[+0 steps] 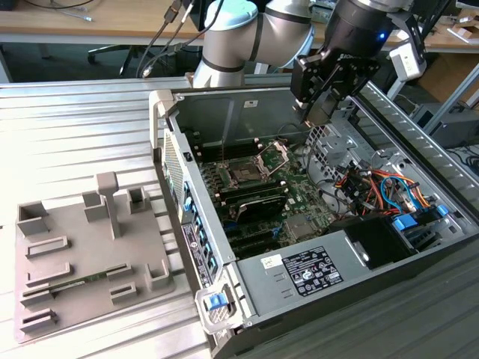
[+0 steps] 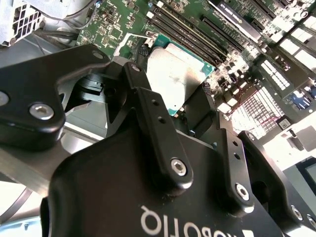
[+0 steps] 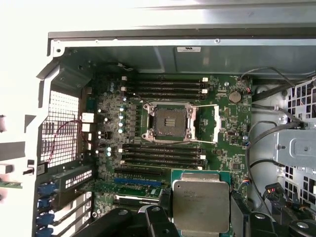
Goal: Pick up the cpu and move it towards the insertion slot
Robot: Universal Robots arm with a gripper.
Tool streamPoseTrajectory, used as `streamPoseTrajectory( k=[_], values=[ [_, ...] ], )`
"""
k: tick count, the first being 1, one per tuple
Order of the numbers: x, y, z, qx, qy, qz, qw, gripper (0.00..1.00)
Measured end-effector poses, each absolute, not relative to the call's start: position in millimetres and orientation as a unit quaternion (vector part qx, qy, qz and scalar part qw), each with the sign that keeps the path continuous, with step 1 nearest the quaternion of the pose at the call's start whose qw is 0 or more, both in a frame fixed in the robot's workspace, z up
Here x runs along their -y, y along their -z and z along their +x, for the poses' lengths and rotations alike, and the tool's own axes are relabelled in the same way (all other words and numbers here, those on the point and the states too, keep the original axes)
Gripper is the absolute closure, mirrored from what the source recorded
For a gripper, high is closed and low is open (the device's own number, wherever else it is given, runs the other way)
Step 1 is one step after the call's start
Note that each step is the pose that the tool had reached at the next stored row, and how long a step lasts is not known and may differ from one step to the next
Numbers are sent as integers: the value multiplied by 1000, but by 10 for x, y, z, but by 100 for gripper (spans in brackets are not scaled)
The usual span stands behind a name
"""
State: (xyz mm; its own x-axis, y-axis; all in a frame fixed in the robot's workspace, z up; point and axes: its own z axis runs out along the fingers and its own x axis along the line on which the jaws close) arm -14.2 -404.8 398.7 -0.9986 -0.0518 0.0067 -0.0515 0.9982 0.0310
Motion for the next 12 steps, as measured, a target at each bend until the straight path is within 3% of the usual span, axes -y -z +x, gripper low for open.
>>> streamPoseTrajectory(
  k=[12],
  values=[
    [4008,-3961,-142,1000,15,26,4,45]
  ],
)
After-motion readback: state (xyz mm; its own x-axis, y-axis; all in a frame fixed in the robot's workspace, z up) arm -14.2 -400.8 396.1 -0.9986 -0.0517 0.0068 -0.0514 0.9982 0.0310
